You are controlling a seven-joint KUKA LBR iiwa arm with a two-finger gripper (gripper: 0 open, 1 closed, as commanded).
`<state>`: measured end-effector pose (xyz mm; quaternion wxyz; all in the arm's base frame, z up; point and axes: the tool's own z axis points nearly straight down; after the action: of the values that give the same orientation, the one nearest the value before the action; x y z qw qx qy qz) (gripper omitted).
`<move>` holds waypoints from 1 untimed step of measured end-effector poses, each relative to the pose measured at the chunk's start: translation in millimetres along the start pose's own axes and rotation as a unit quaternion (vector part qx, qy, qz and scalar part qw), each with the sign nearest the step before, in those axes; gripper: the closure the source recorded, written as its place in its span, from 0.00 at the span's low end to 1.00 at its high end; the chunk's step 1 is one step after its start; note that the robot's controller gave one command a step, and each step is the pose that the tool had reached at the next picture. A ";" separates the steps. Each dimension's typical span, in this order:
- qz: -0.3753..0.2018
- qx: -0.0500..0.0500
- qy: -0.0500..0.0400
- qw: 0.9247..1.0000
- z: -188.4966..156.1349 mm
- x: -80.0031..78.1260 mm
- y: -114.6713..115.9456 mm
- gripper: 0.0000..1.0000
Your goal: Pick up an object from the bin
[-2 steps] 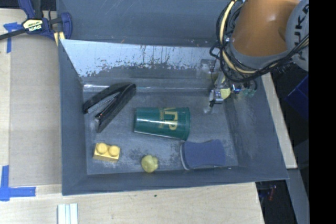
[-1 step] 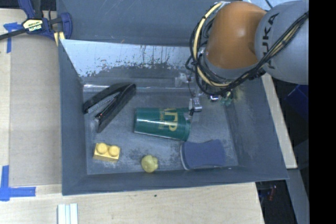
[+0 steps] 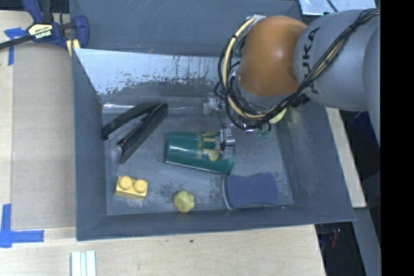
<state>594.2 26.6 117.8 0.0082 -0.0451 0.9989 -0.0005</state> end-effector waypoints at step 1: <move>0.022 -0.001 0.001 1.000 14.2 0.5 4.6 0.00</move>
Offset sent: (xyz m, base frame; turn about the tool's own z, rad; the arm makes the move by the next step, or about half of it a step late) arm 0.0046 0.0026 -0.0478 -0.0296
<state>593.6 31.1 103.6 0.0068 -0.0229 0.9997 0.0005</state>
